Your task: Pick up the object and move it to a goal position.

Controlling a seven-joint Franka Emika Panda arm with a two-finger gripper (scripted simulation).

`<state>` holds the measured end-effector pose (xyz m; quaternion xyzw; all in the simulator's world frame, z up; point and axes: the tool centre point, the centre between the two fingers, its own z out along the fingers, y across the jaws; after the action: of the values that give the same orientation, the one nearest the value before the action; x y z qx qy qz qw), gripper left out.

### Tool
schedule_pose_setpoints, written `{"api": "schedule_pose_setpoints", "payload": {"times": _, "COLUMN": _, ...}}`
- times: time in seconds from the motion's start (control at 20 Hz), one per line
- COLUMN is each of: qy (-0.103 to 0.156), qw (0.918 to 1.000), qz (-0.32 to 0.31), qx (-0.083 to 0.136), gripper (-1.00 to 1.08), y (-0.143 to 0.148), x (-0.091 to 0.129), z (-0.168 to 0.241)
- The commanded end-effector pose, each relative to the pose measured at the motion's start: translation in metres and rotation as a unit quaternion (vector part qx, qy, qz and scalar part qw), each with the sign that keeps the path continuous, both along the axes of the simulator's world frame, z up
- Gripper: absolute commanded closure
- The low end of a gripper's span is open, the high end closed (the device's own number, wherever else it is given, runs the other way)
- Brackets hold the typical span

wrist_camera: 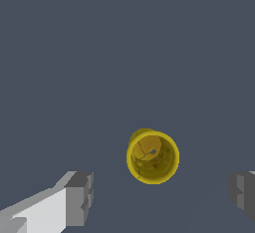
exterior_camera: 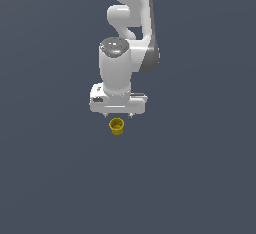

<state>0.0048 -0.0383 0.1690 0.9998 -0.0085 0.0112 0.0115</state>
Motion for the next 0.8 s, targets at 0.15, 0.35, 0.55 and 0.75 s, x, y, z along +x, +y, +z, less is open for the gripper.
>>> {"api": "schedule_pose_setpoints", "payload": {"times": 0.15, "qy": 0.004, "qw": 0.9996, "qz": 0.027, "qx": 0.002, "gripper": -0.92, "y": -0.004, "x": -0.004, "z": -0.018}}
{"api": "schedule_pose_setpoints", "payload": {"times": 0.35, "qy": 0.007, "qw": 0.9983, "qz": 0.058, "qx": 0.004, "gripper": -0.92, "y": -0.008, "x": -0.009, "z": -0.037}}
{"api": "schedule_pose_setpoints", "payload": {"times": 0.55, "qy": 0.010, "qw": 0.9962, "qz": 0.087, "qx": 0.007, "gripper": -0.92, "y": -0.012, "x": -0.014, "z": -0.055}}
{"api": "schedule_pose_setpoints", "payload": {"times": 0.75, "qy": 0.012, "qw": 0.9943, "qz": 0.106, "qx": 0.009, "gripper": -0.92, "y": -0.014, "x": -0.018, "z": -0.066}}
